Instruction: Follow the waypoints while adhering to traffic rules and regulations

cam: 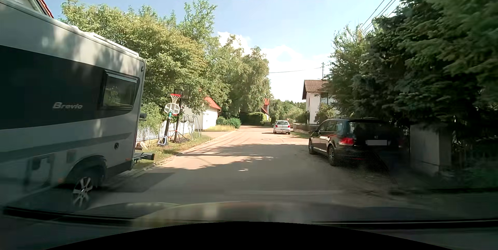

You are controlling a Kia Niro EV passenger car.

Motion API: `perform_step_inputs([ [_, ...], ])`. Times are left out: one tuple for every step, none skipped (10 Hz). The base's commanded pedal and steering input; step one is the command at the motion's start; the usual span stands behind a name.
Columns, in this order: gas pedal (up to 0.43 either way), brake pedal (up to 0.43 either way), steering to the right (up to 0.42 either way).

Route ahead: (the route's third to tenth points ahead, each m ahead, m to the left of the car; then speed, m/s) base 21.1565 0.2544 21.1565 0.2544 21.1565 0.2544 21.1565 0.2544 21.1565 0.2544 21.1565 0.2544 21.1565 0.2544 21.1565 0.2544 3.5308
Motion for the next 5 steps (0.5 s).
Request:
perform_step_inputs([
  [0.028,0.006,-0.011],
  [0.028,0.006,-0.011],
  [0.028,0.006,-0.011],
  [0.028,0.006,-0.011],
  [0.028,0.006,-0.011],
])
